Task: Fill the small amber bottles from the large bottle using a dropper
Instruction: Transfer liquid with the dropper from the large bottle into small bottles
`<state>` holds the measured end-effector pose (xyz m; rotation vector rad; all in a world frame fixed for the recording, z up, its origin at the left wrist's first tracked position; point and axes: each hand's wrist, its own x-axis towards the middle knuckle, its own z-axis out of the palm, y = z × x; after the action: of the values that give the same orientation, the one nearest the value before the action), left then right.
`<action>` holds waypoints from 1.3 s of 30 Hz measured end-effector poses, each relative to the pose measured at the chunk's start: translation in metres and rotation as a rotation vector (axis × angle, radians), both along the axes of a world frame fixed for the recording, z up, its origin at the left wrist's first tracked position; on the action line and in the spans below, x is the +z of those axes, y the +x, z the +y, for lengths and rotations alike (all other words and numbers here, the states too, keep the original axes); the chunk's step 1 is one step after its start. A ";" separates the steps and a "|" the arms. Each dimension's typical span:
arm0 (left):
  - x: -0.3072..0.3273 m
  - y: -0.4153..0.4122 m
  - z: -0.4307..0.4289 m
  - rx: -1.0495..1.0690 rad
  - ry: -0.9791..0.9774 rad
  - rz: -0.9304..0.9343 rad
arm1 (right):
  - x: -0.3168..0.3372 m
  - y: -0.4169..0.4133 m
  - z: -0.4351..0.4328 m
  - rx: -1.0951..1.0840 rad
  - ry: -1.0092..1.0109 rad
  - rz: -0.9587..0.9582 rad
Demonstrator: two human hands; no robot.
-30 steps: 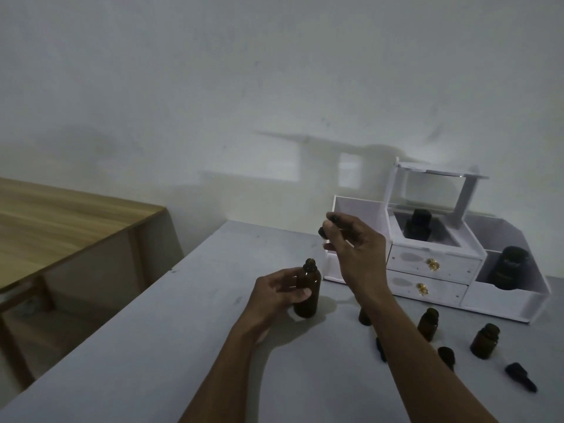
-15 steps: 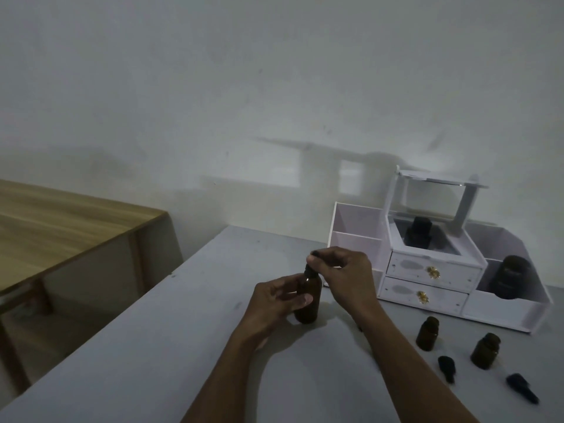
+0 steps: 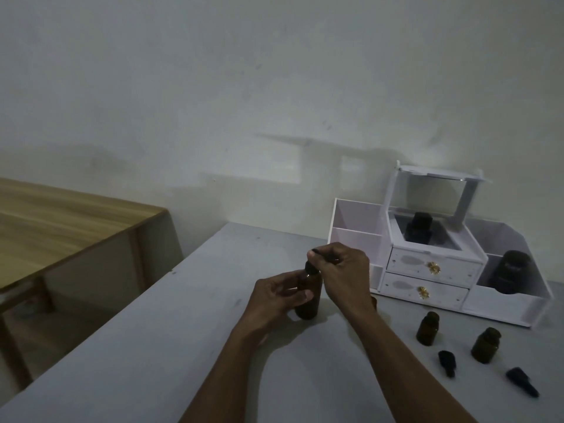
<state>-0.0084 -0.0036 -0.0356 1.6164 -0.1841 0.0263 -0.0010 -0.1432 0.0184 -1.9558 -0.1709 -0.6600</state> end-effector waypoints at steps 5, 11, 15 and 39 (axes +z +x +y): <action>0.000 0.001 0.002 0.016 -0.007 -0.016 | -0.003 0.000 0.002 -0.012 -0.025 -0.056; -0.004 0.006 0.003 0.002 -0.001 0.003 | 0.017 -0.004 -0.003 0.040 0.064 -0.111; -0.003 0.005 0.003 0.005 -0.034 -0.006 | 0.039 -0.007 -0.007 0.061 0.149 -0.185; 0.006 -0.040 -0.113 0.054 0.318 -0.021 | 0.055 -0.025 -0.129 0.083 0.168 -0.062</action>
<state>-0.0487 -0.1166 -0.0301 1.9388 -0.1671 0.0578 -0.0263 -0.2726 0.0735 -1.7590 -0.2267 -0.6592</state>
